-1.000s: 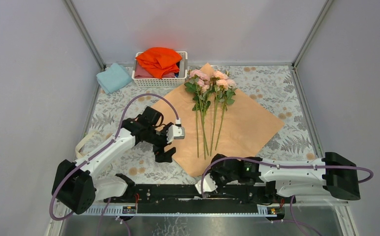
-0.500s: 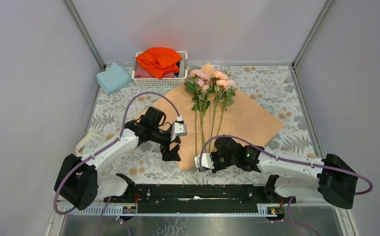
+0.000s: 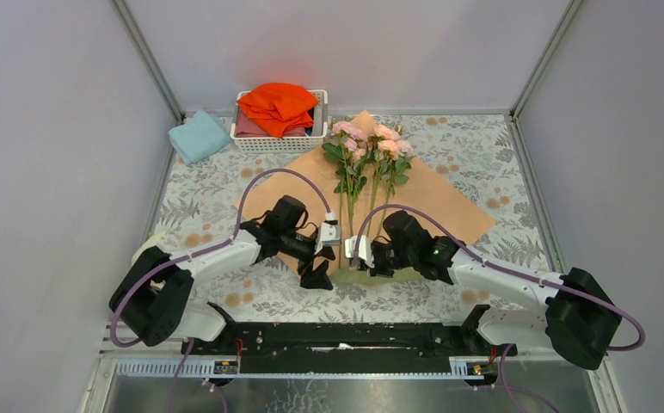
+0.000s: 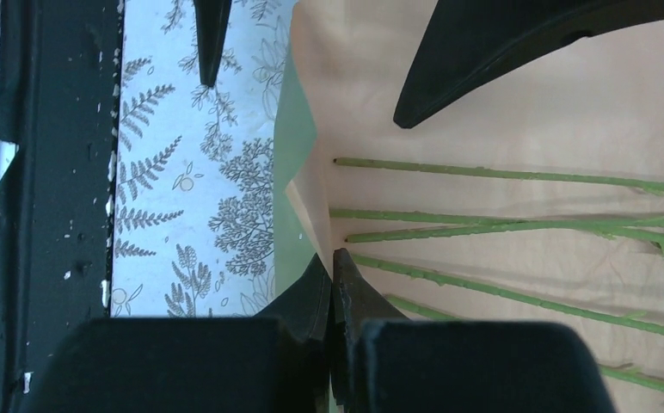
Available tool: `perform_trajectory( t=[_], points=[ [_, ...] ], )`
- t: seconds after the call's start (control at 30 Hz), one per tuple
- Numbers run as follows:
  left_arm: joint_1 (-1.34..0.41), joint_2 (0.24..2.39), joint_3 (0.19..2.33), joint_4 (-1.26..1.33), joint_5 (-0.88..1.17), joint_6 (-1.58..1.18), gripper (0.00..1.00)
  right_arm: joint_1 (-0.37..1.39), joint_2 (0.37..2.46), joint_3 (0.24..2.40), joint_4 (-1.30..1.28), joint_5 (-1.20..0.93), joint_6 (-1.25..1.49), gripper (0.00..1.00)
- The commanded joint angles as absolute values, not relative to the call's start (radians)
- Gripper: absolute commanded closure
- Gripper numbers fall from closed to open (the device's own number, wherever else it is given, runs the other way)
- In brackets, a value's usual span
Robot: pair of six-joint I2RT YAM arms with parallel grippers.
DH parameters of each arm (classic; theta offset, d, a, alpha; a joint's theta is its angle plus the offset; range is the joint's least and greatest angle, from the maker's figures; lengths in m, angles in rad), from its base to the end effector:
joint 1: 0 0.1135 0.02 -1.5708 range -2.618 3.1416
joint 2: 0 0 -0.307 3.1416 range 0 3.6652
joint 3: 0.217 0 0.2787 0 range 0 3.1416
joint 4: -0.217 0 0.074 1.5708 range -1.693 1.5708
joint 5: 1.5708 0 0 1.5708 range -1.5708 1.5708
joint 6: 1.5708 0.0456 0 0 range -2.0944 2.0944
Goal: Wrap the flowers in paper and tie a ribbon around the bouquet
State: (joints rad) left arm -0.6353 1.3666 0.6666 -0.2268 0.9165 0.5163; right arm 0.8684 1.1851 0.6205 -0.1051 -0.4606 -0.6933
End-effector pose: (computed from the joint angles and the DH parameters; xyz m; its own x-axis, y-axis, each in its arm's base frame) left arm 0.1924 -0.1868 0.2033 -0.1922 0.5150 -0.8354 0.9653 -0.0541 -0.2554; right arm 0.1503 0.2089 0.2317 0.2724 -0.5643 -0.7793 -0.9554 -0.0623 -0.2888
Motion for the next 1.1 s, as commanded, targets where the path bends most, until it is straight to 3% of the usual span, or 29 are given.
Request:
perform_trajectory(
  t=[0.0, 0.1, 0.17, 0.2, 0.27, 0.37, 0.53, 0.83, 0.97, 1.07],
  points=[
    [-0.644, 1.398, 0.678, -0.085, 0.885, 0.43, 0.09, 0.829, 1.197, 0.681, -0.042, -0.536, -0.658, 1.0],
    [-0.644, 1.405, 0.694, -0.088, 0.877, 0.385, 0.53, 0.812, 1.196, 0.68, -0.04, -0.545, -0.656, 0.96],
    [-0.643, 1.406, 0.699, -0.084, 0.85, 0.355, 0.96, 0.796, 1.186, 0.676, -0.026, -0.547, -0.639, 0.86],
    [-0.643, 1.408, 0.701, -0.077, 0.827, 0.329, 1.0, 0.786, 1.181, 0.674, -0.015, -0.545, -0.623, 0.81],
    [-0.642, 1.427, 0.718, -0.078, 0.782, 0.291, 1.0, 0.761, 1.171, 0.678, 0.016, -0.531, -0.562, 0.65],
    [-0.619, 1.491, 0.772, -0.116, 0.722, 0.235, 1.0, 0.699, 1.155, 0.707, 0.028, -0.534, -0.42, 0.3],
    [-0.551, 1.616, 0.85, -0.167, 0.685, 0.162, 1.0, 0.602, 1.126, 0.704, 0.057, -0.533, -0.158, 0.02],
    [-0.477, 1.657, 0.868, -0.184, 0.668, 0.126, 1.0, 0.585, 1.149, 0.582, 0.105, -0.367, 0.018, 0.01],
    [-0.477, 1.697, 0.889, -0.19, 0.64, 0.109, 1.0, 0.584, 1.229, 0.58, 0.118, -0.322, 0.089, 0.07],
    [-0.473, 1.73, 0.905, -0.205, 0.6, 0.102, 1.0, 0.58, 1.274, 0.558, 0.148, -0.327, 0.12, 0.17]
  ],
)
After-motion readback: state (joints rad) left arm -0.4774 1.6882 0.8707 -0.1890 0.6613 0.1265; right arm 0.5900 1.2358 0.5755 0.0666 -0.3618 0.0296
